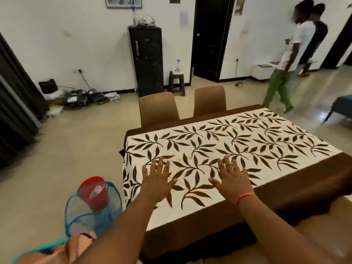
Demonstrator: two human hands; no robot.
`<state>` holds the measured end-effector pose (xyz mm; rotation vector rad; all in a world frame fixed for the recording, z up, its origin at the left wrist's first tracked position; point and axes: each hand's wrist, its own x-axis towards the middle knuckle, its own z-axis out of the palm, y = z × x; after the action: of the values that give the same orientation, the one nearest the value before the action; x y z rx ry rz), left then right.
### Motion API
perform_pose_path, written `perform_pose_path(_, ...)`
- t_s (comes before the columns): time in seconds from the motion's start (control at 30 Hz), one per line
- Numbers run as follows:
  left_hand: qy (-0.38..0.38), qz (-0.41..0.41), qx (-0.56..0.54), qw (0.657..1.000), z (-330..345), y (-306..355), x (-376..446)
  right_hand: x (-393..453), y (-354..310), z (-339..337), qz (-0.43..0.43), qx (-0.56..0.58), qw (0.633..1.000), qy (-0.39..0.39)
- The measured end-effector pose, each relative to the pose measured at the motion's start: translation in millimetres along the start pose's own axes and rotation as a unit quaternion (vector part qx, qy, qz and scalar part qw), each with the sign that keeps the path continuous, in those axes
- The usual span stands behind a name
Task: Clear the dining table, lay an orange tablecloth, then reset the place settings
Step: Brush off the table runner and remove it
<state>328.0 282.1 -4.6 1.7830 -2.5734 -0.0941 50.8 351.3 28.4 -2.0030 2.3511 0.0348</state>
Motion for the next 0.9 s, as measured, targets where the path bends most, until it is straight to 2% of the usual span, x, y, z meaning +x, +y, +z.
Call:
perform_pose_path(0.13, -0.066, -0.018, 0.005, 0.998, 28, -42, 48, 62, -15, 23, 0.001, -0.009, 0.999, -0.039)
perform_pose_path(0.27, -0.100, -0.039, 0.003, 0.994, 48, -85, 93, 119, -49, 47, -0.004, 0.011, 0.997, -0.076)
perform_pose_path(0.53, -0.163, -0.031, -0.033, 0.986, 106, -106, 138, 191, -91, 109, -0.050, 0.014, 0.985, -0.162)
perform_pose_path(0.73, -0.139, -0.070, -0.071, 0.985, 128, -100, 169, 246, -79, 136, -0.033, 0.051, 0.981, -0.182)
perform_pose_path(0.9, -0.087, -0.143, -0.086, 0.982, 139, -90, 200, 289, -59, 151, -0.024, 0.064, 0.988, -0.136)
